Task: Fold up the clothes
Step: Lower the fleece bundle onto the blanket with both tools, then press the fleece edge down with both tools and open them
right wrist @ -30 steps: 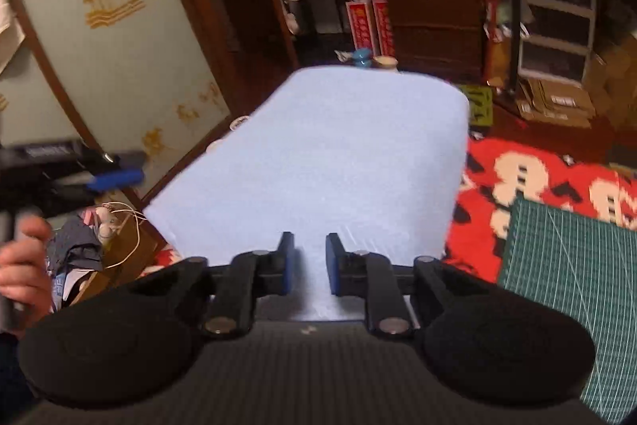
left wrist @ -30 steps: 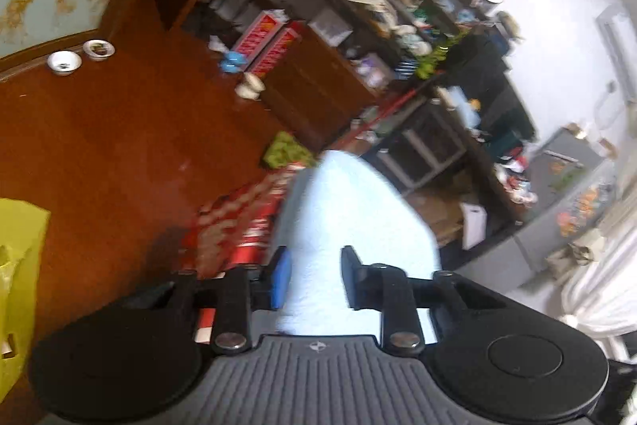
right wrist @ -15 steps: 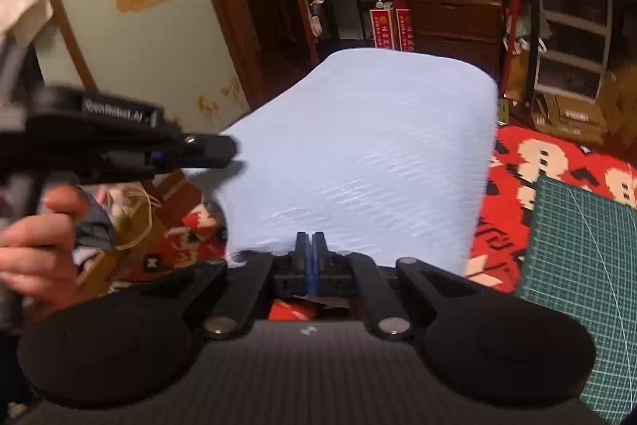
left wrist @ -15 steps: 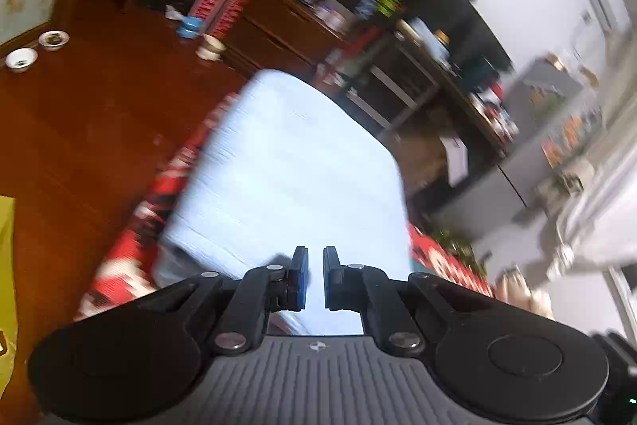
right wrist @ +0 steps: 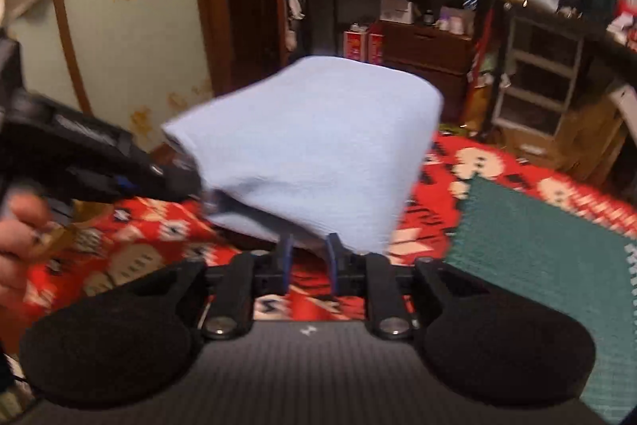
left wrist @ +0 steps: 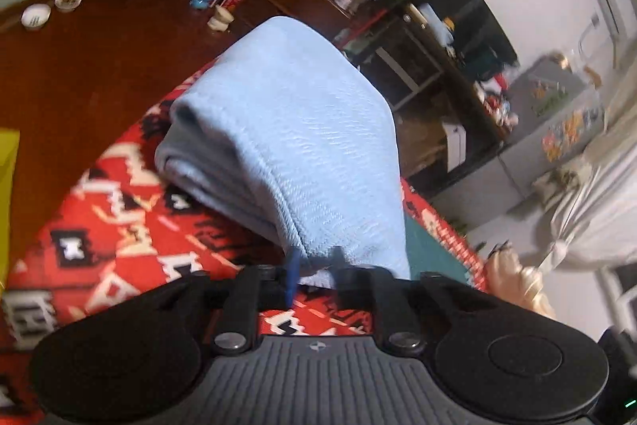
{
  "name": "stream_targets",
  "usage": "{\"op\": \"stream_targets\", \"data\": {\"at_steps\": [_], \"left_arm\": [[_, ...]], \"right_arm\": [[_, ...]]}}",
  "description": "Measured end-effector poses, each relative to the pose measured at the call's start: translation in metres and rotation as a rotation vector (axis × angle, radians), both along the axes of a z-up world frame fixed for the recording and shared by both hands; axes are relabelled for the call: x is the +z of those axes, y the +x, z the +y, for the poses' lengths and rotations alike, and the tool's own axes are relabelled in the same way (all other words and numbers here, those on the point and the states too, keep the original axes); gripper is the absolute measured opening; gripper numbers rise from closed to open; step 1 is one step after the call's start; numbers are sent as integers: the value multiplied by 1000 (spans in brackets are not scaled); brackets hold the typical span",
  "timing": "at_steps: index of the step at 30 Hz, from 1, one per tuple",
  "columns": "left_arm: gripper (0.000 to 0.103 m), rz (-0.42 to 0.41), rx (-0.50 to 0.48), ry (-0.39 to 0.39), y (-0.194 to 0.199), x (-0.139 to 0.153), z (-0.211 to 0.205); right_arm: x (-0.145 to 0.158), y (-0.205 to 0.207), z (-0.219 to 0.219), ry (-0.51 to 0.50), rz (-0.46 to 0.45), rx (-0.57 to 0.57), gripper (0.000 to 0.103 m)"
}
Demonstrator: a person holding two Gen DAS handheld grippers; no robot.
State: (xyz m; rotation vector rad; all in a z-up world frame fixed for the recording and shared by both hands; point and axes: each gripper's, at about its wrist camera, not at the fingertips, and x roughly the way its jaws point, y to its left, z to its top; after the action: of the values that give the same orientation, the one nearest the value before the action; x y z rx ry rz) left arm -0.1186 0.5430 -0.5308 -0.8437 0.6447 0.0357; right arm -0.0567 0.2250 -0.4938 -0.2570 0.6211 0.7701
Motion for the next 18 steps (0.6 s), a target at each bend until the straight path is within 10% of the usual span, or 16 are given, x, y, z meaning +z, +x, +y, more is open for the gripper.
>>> {"op": "stream_targets", "data": {"at_steps": [7, 10, 18], "left_arm": [[48, 0, 61, -124, 15, -13, 4], [34, 7, 91, -185, 24, -18, 5], [19, 4, 111, -177, 20, -14, 3]], "right_arm": [[-18, -5, 28, -210, -216, 56, 33], [-25, -8, 44, -270, -299, 52, 32], [-34, -10, 18, -232, -195, -91, 0]]}}
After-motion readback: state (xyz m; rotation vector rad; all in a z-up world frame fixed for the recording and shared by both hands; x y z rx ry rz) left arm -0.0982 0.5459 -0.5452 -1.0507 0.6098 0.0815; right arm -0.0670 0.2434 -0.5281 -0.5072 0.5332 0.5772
